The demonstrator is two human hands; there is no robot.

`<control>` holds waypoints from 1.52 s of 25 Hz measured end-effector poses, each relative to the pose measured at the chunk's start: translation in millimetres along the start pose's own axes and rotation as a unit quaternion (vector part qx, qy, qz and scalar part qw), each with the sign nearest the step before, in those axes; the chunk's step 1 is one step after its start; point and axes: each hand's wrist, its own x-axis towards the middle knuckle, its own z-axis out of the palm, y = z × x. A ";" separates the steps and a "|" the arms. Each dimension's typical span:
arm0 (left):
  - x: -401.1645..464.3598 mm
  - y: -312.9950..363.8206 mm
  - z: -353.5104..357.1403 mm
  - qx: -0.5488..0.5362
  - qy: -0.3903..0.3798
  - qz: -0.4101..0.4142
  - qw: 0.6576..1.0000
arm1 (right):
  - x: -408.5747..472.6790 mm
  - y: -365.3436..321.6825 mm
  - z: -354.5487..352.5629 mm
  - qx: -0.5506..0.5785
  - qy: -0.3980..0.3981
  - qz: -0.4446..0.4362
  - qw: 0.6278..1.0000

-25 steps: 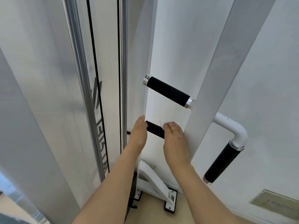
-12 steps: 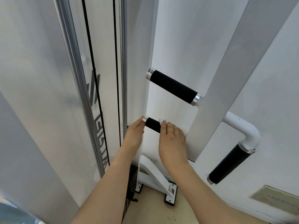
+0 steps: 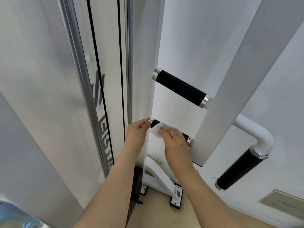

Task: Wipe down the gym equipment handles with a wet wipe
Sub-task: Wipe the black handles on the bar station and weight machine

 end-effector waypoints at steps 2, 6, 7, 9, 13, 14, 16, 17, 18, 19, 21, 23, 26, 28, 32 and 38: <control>1.6 -1.6 -1.9 0.058 0.046 0.045 0.996 | -10.4 -18.4 2.0 0.141 0.007 0.110 0.984; -5.9 -4.6 -4.1 0.149 0.072 0.088 0.982 | -22.8 -31.0 26.5 0.487 -0.047 0.620 0.613; -9.6 -4.7 -3.7 0.157 0.060 0.081 0.982 | -16.7 -30.6 35.6 0.564 -0.052 0.632 0.529; -16.0 -4.6 -2.3 0.139 0.030 0.063 0.988 | 5.9 -34.2 42.5 0.736 0.045 0.595 0.320; -14.5 -5.9 2.6 0.129 0.001 0.066 0.989 | 21.7 -21.6 22.0 0.800 0.152 0.540 0.212; -13.4 -5.5 2.9 0.138 -0.002 0.065 0.988 | 18.3 -11.3 17.8 0.786 0.181 0.546 0.225; -13.0 -3.1 5.3 0.141 -0.006 0.057 0.988 | 15.3 -4.2 7.8 0.767 0.214 0.558 0.233; -11.9 -2.0 7.6 0.138 -0.004 0.055 0.989 | 18.1 -7.6 9.0 0.762 0.213 0.565 0.233; -11.9 -0.9 9.7 0.138 -0.006 0.053 0.989 | 20.4 -13.1 13.7 0.763 0.208 0.567 0.228; -11.5 0.1 10.6 0.140 -0.006 0.051 0.989 | 24.1 -19.4 17.1 0.766 0.194 0.570 0.227; -10.0 0.3 9.5 0.139 -0.011 0.054 0.989 | 26.5 -20.0 12.9 0.753 0.176 0.582 0.249; -10.4 -0.5 8.5 0.139 -0.016 0.060 0.988 | 15.6 -8.7 -3.9 0.727 0.185 0.606 0.263; -11.2 -2.2 7.7 0.129 -0.014 0.050 0.990 | 12.2 -16.7 -49.8 0.762 0.197 0.533 0.310; -9.4 2.4 5.6 0.121 -0.022 0.021 0.992 | 32.9 -32.9 -80.7 0.732 0.236 0.441 0.464; -6.4 30.4 7.6 0.090 -0.022 0.053 0.994 | 79.6 -33.0 -116.4 0.301 0.248 0.205 0.898; 17.2 97.9 13.5 -0.103 -0.012 0.135 0.985 | 109.7 -19.3 -93.9 -0.160 -0.137 0.088 0.974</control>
